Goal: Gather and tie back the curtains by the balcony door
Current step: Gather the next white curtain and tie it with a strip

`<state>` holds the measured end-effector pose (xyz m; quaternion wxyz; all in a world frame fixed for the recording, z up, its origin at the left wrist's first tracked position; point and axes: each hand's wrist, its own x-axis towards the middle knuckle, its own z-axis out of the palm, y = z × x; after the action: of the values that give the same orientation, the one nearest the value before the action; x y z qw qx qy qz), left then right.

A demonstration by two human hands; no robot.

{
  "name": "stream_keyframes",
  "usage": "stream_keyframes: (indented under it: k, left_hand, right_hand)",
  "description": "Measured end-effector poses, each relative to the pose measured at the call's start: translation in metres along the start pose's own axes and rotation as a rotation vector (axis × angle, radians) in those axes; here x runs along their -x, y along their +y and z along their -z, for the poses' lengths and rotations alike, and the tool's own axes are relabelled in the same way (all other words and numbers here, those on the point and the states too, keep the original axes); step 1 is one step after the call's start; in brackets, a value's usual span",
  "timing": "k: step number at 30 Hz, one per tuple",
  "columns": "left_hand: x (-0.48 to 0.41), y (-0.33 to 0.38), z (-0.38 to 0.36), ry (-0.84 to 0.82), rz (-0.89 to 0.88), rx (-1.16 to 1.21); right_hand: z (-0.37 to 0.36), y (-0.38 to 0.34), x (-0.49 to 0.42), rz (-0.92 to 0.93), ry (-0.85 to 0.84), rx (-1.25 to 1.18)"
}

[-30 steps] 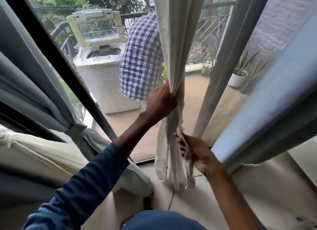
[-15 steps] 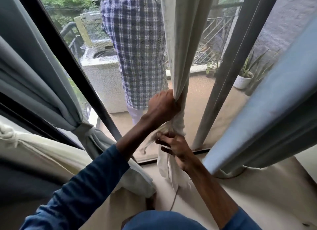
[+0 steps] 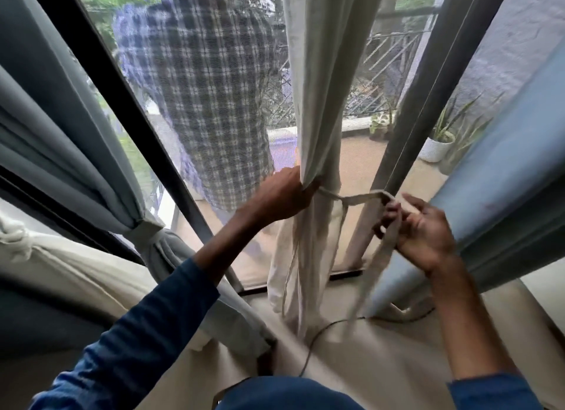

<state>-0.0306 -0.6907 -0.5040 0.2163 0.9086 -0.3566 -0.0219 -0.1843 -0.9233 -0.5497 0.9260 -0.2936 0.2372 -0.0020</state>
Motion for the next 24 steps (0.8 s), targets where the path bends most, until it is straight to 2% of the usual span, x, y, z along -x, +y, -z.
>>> stream_keyframes:
  k: [3, 6, 9, 11, 13, 15, 17, 20, 24]
  left_hand:
    - [0.002, 0.000, -0.001, -0.033, -0.027, 0.034]
    - [0.004, 0.007, 0.002, -0.052, -0.071, 0.068]
    - [0.004, 0.007, 0.003, -0.018, -0.116, 0.148]
    - [0.004, 0.003, 0.001, 0.019, -0.098, 0.168]
    - [0.004, -0.001, -0.001, 0.059, -0.075, 0.167]
    - [0.003, -0.003, -0.003, 0.090, -0.062, 0.146]
    - [0.002, -0.003, -0.005, 0.107, -0.055, 0.133]
    - [0.000, -0.004, -0.009, 0.141, -0.057, 0.113]
    - [-0.006, -0.001, -0.013, 0.127, -0.066, 0.115]
  right_hand:
    - [-0.001, -0.023, -0.022, -0.032, -0.064, -0.093]
    - [-0.015, -0.029, -0.050, -0.044, -0.057, 0.037]
    - [-0.032, -0.018, -0.081, -0.019, 0.091, 0.504]
    - [-0.033, -0.004, -0.096, 0.131, 0.267, 0.870]
    - [-0.029, 0.009, -0.103, 0.352, 0.412, 1.077]
    - [-0.029, 0.021, -0.095, 0.491, 0.420, 1.072]
    - [-0.031, 0.038, -0.077, 0.551, 0.352, 1.001]
    - [-0.037, 0.062, -0.043, 0.640, 0.298, 1.028]
    - [-0.035, 0.088, -0.022, 0.519, 0.246, 1.035]
